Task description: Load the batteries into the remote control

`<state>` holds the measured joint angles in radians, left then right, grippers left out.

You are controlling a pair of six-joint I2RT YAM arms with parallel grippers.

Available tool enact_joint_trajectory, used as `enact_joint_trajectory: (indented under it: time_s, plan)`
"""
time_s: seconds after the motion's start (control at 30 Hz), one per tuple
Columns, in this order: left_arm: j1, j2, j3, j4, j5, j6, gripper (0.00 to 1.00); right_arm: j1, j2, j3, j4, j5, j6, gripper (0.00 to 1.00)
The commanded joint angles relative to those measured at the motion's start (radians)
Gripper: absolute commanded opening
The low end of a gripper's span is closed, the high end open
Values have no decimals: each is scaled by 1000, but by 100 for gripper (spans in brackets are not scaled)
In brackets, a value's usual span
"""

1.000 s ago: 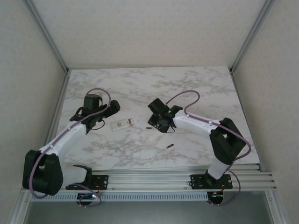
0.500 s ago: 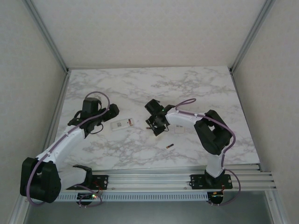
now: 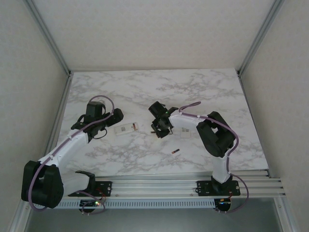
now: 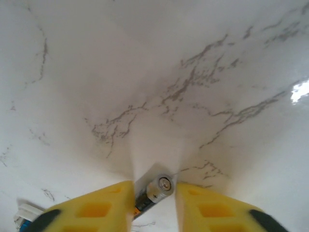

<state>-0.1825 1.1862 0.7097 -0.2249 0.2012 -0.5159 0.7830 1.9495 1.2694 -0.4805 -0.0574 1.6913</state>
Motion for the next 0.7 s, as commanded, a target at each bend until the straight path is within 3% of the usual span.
enact_joint_trajectory:
  time_s: [0.0,0.17,0.27,0.43,0.53,0.67]
  plan:
    - [-8,19,-4,10,0,17,99,-13,48,-1,16,27,-44,20]
    - [-10,20,-11,4,10,16,100,-12,-17,-19,45,70,-155,13]
    - [-16,10,-26,-5,36,10,100,-2,-97,21,56,145,-388,14]
    - [-93,15,-69,2,88,-30,98,93,-119,136,102,207,-1012,14]
    - [-126,36,-93,12,48,-54,96,134,-76,208,98,173,-1198,13]
    - [-127,52,-117,18,-9,-81,86,146,-30,225,170,133,-1265,15]
